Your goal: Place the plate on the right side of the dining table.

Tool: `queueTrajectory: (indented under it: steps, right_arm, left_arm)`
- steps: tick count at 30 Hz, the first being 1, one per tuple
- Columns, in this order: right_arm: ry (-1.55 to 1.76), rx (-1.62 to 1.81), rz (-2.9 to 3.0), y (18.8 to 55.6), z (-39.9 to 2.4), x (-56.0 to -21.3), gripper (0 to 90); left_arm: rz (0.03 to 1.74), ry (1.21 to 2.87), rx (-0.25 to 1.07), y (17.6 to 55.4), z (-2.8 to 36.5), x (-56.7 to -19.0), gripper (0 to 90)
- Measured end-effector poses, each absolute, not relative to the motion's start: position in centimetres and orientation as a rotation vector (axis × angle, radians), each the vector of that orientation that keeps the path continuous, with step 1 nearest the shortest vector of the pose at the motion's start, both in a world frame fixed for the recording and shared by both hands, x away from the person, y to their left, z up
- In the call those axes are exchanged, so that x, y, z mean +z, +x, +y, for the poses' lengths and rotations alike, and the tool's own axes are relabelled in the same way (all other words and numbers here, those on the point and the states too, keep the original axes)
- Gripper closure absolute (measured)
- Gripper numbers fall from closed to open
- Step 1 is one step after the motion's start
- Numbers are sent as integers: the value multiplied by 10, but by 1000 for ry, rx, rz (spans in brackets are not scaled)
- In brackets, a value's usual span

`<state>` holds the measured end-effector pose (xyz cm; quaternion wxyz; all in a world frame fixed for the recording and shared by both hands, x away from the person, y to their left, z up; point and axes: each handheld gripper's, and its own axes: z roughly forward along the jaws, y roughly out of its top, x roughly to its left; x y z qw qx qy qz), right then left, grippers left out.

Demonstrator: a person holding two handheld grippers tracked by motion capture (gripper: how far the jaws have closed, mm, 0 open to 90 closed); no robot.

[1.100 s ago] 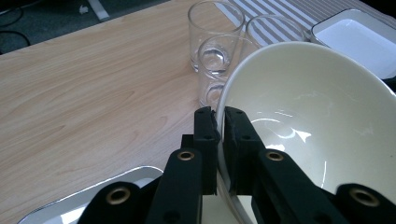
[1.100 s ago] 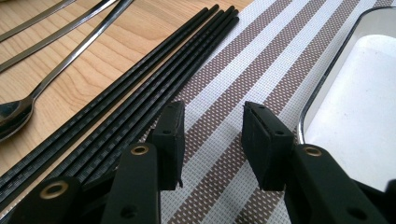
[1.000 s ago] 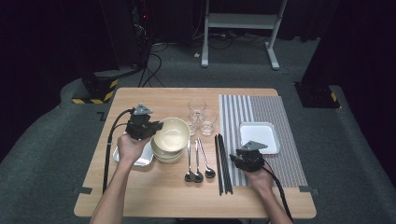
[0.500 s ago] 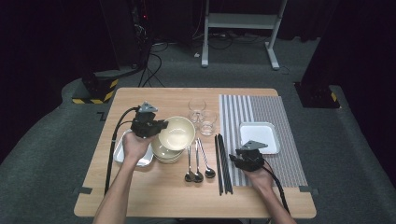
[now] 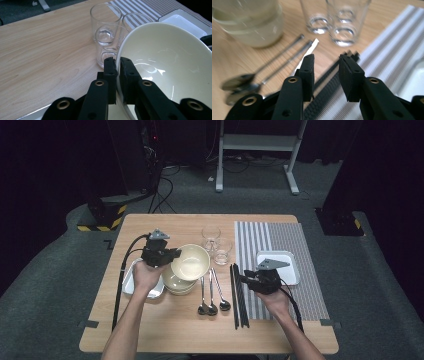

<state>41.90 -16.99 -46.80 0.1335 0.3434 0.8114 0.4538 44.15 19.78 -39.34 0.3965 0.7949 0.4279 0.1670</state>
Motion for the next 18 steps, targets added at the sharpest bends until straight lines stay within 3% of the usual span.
queueTrajectory:
  steps: [18]
  right_arm:
    - [861,1480,2464,441,-120,-407,600]
  left_arm:
    - [1093,2018,405,445,197,-394,843]
